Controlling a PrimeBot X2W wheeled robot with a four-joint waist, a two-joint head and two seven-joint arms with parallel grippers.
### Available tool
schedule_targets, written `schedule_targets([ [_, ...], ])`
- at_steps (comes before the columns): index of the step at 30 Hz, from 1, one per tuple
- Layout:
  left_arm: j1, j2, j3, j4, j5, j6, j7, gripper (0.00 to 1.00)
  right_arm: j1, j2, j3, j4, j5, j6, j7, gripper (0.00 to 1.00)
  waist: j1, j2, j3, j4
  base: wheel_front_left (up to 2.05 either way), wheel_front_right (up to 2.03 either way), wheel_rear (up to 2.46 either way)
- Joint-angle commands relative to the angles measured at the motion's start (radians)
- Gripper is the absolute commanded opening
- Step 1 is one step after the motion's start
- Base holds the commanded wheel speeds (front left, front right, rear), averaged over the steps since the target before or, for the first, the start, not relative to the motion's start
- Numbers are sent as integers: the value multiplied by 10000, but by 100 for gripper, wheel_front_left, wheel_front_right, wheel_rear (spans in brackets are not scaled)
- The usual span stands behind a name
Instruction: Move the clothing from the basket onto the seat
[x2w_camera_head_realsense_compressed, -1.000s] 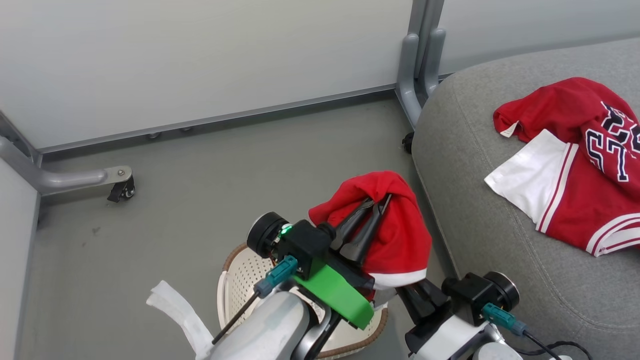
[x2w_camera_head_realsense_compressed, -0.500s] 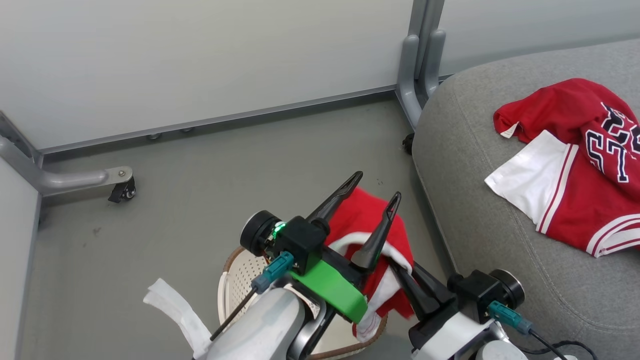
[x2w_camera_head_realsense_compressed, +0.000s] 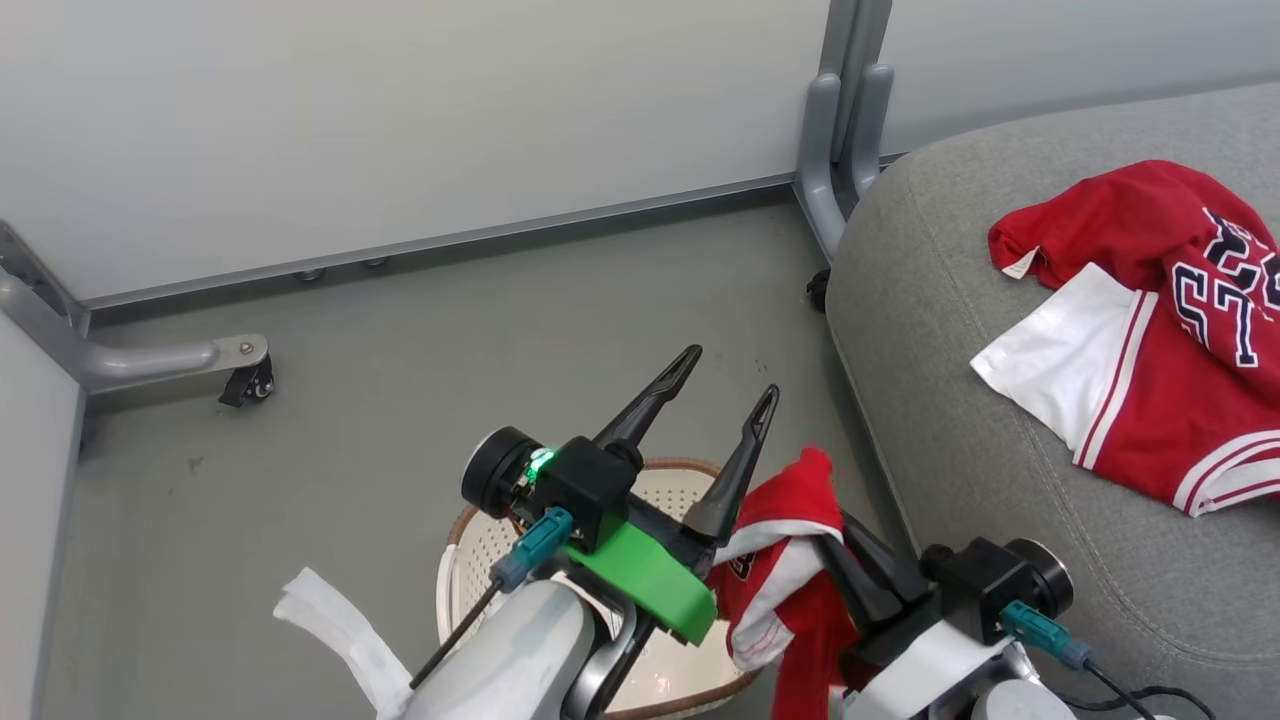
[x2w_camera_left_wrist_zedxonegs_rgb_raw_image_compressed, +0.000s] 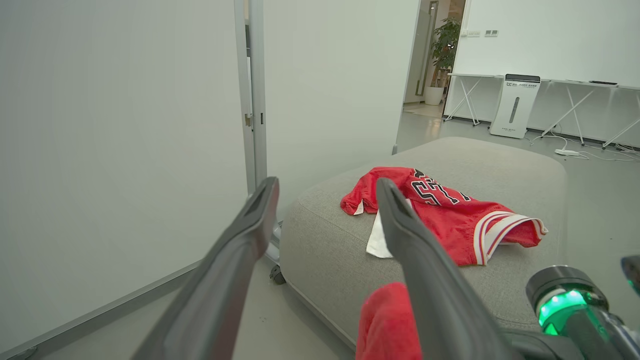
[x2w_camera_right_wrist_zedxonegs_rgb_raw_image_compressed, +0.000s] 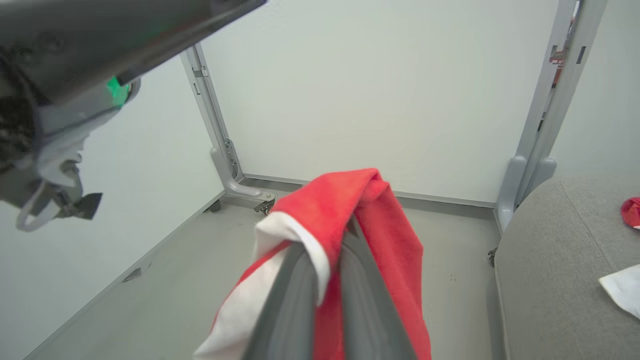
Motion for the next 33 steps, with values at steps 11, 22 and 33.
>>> schedule_targets([
  [11, 1083, 251, 1355, -156, 1169, -214, 1, 100, -208, 72, -1164, -1356, -147, -10, -24, 0, 0, -1, 453, -777, 0, 0, 0],
  [22, 2352, 511, 2715, -1286, 2557, -645, 1, 100, -78, 122, -2176, -3163, -196, -10, -24, 0, 0, -1, 1159, -2067, 0, 0, 0],
  [33, 3309, 1077, 3467, -2213, 2988, -923, 1, 100, 763, 594, -3089, -4343, -94, -11, -24, 0, 0, -1, 1736, -3666, 0, 0, 0],
])
